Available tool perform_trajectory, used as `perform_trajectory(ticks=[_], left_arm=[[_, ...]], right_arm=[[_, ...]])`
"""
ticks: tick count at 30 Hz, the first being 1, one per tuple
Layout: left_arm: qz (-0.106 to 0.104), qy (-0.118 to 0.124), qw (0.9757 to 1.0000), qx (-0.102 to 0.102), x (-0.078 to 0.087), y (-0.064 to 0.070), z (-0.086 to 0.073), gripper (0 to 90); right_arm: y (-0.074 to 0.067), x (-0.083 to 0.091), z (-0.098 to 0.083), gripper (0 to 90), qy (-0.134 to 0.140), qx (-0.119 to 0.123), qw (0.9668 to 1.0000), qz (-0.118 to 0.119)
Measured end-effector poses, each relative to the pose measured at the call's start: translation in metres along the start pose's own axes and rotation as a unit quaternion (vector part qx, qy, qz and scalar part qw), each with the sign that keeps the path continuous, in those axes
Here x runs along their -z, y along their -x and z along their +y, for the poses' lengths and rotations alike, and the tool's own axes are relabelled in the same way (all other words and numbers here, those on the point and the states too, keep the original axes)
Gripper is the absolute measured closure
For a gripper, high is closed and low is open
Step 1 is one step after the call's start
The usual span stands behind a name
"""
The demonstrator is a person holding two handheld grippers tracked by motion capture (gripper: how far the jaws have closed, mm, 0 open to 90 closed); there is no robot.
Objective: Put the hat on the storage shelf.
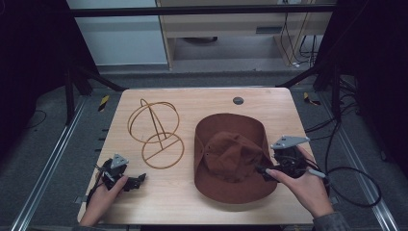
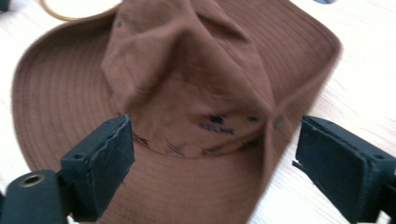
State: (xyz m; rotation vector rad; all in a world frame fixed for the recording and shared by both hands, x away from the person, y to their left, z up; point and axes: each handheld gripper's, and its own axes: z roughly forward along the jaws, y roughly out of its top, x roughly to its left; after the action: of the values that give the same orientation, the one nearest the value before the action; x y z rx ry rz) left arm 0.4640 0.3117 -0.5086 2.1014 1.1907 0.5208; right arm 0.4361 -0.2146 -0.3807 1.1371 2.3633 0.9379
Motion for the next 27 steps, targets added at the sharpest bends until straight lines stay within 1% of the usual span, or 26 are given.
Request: perform_trajectory(ticks=[1, 2, 3, 4, 7, 11, 13, 14, 19, 20, 23, 24, 27], left_arm=[[0.000, 0.000, 1.0000, 0.000, 0.000, 0.000, 0.000, 0.0], [0.000, 0.000, 1.0000, 0.000, 0.000, 0.000, 0.000, 0.0], [0.000, 0.000, 1.0000, 0.000, 0.000, 0.000, 0.000, 0.0], [0.000, 0.000, 1.0000, 0.000, 0.000, 0.000, 0.000, 0.0], [0.000, 0.000, 1.0000, 0.001, 0.000, 0.000, 0.000, 0.0], [0.000, 0.000, 1.0000, 0.001, 0.000, 0.000, 0.000, 0.0], [-0.001, 0.000, 1.0000, 0.001, 0.000, 0.001, 0.000, 0.0], [-0.001, 0.000, 1.0000, 0.001, 0.000, 0.001, 0.000, 0.0], [-0.001, 0.000, 1.0000, 0.001, 0.000, 0.001, 0.000, 0.0], [0.000, 0.000, 1.0000, 0.001, 0.000, 0.001, 0.000, 0.0], [0.000, 0.000, 1.0000, 0.001, 0.000, 0.001, 0.000, 0.0], [0.000, 0.000, 1.0000, 0.001, 0.000, 0.001, 0.000, 0.0], [0.000, 0.000, 1.0000, 0.001, 0.000, 0.001, 0.000, 0.0]], right_arm=[[0.000, 0.000, 0.000, 12.2, 0.000, 0.000, 1.0000, 0.000], [-0.002, -0.002, 0.004, 12.7, -0.003, 0.006, 1.0000, 0.002], [-0.006, -0.006, 0.012, 12.7, -0.011, 0.020, 0.9997, 0.006], [-0.006, -0.006, 0.012, 12.7, -0.011, 0.020, 0.9997, 0.006], [-0.010, -0.012, 0.021, 13.6, -0.021, 0.026, 0.9993, 0.016], [-0.012, -0.015, 0.028, 14.2, -0.023, 0.032, 0.9990, 0.020], [-0.016, -0.019, 0.034, 15.9, -0.032, 0.039, 0.9985, 0.023], [-0.016, -0.019, 0.034, 15.9, -0.032, 0.039, 0.9985, 0.023], [-0.019, -0.024, 0.042, 21.7, -0.041, 0.048, 0.9975, 0.032], [-0.020, -0.026, 0.047, 22.8, -0.045, 0.052, 0.9970, 0.034], [-0.022, -0.029, 0.051, 23.1, -0.049, 0.055, 0.9967, 0.035], [-0.022, -0.031, 0.055, 21.9, -0.056, 0.057, 0.9960, 0.039], [-0.024, -0.034, 0.061, 19.9, -0.062, 0.059, 0.9955, 0.040]])
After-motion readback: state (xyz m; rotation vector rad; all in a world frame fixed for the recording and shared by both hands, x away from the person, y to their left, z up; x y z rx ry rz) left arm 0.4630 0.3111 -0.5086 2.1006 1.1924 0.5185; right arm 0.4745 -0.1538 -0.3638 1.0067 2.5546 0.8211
